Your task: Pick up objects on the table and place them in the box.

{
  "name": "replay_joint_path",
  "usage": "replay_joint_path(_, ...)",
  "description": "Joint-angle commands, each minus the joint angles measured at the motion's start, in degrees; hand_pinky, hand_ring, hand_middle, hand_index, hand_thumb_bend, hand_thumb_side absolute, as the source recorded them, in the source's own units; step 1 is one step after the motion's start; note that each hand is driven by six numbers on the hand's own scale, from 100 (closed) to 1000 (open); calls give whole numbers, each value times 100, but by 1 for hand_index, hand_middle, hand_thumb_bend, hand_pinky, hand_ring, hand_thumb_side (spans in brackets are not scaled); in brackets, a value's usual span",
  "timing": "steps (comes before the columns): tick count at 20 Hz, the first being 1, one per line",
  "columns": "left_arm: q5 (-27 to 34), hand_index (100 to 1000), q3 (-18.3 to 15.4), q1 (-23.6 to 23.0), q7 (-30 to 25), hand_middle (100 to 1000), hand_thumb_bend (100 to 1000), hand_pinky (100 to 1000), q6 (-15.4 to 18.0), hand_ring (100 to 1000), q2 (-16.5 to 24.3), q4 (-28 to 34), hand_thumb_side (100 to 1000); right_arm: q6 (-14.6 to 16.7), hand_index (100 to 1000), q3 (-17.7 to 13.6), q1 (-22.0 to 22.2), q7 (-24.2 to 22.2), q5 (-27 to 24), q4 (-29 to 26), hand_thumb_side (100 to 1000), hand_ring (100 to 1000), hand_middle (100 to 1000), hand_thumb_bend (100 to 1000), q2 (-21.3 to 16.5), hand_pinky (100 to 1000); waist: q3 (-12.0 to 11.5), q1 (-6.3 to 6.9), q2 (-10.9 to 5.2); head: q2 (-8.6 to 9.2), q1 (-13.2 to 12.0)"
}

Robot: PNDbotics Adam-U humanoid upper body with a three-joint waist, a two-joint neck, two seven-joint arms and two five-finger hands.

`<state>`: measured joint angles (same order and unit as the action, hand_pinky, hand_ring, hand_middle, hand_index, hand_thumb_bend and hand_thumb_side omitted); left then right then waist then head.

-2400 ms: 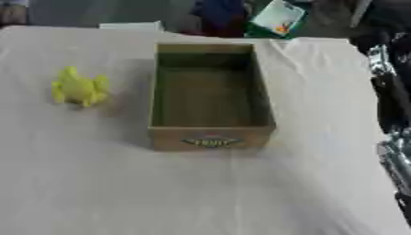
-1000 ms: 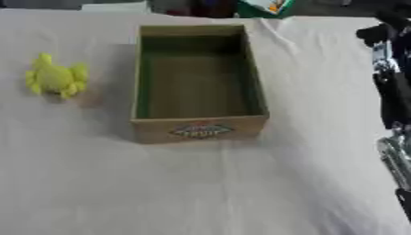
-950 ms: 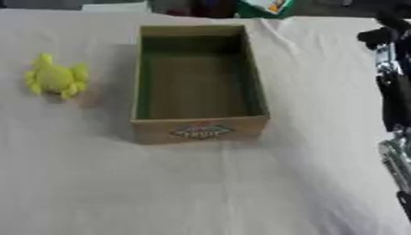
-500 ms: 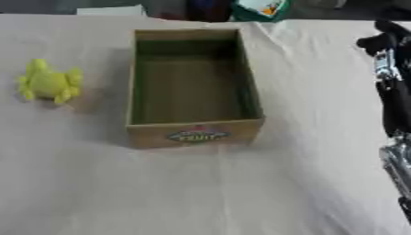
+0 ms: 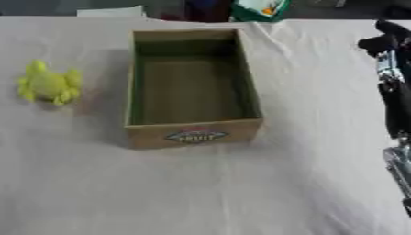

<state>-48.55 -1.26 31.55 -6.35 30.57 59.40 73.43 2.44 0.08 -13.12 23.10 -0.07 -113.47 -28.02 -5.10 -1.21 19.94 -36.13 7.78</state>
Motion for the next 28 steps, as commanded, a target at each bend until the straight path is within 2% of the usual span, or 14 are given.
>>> replay_joint_path(1, -25, 984, 131, 277, -136, 813, 580, 610, 141, 794, 105, -280, 807, 16, 848, -4, -74, -52, -33, -113, 701, 780, 613, 100, -164, 891, 16, 34, -156, 31, -60)
replay_joint_path(11, -89, 988, 561, 1009, -669, 818, 577, 610, 432, 792, -362, -896, 787, 6, 849, 27, -112, -132, -98, -113, 694, 781, 613, 100, -150, 892, 105, 78, -210, 89, -218)
replay_joint_path(15, -187, 992, 669, 1244, -711, 850, 563, 616, 485, 797, -564, -1061, 786, 6, 849, 35, -122, -148, -113, -113, 693, 781, 613, 100, -134, 892, 152, 88, -211, 105, -261)
replay_joint_path(28, -220, 991, 894, 1849, -813, 829, 538, 616, 670, 791, -1098, -1426, 800, -3, 850, 71, -171, -203, -145, -113, 690, 783, 614, 100, -104, 893, 253, 93, -178, 100, -386)
